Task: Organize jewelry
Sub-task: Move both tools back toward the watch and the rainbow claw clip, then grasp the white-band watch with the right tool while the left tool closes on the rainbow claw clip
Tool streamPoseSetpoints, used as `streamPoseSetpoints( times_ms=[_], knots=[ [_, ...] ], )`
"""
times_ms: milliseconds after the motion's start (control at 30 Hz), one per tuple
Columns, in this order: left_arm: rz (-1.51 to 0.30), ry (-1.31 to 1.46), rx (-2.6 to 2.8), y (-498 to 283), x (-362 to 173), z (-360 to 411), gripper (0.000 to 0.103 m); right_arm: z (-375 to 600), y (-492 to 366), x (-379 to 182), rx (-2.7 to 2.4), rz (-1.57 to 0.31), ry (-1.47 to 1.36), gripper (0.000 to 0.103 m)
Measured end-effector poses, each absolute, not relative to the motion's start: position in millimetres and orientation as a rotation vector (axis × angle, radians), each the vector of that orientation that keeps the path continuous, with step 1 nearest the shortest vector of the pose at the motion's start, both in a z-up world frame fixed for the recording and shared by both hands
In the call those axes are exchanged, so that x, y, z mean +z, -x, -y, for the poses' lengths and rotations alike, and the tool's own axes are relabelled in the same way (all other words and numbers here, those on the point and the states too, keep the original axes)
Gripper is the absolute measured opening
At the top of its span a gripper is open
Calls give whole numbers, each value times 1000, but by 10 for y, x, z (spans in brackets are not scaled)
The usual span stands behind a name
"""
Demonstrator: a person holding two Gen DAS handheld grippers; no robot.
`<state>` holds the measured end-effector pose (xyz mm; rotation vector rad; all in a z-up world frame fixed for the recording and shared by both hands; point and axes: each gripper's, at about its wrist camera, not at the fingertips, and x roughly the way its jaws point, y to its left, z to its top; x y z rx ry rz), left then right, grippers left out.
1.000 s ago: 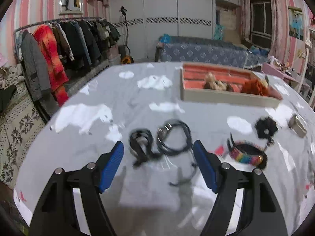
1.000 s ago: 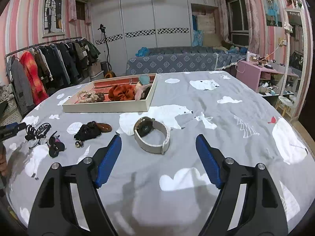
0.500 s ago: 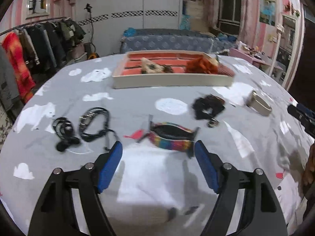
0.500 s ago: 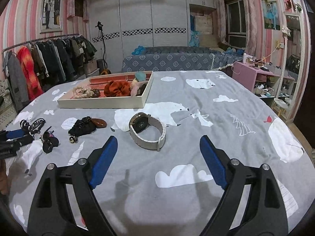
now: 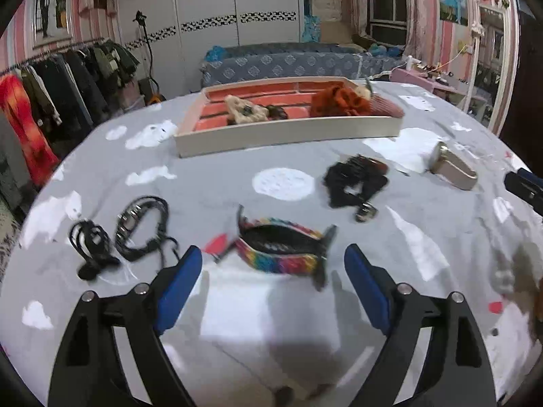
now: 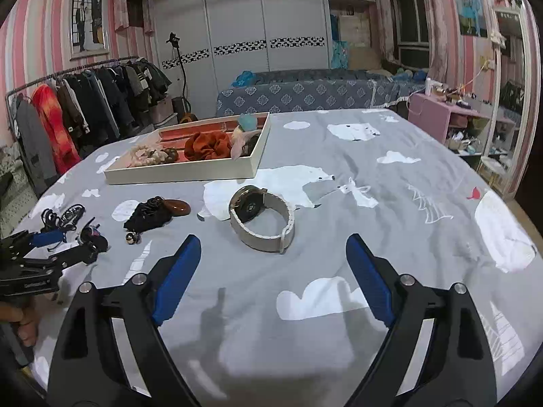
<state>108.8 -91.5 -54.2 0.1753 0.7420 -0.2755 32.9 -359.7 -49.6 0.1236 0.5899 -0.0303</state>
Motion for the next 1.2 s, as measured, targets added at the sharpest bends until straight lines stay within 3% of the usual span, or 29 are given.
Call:
streamPoseSetpoints(
  times_ms=[500,1067,1167,1200],
  knots=[
    [-924,-171,-331,-1459,-815,941,88,3598,-504,-564,-13,-662,-147,87],
    [-913,-191,-347,-1705,-840,1057,88,3508,-1334,-710,-33,-852,7,89],
    [-909,-181,-357,-1715,-837,1047,84,3511,-1456,-825,-19,-899,16,83],
    [-903,-180,-362,-1703,-829,1047,79,3513,-1489,-869,-4,-920,9,68]
  ],
)
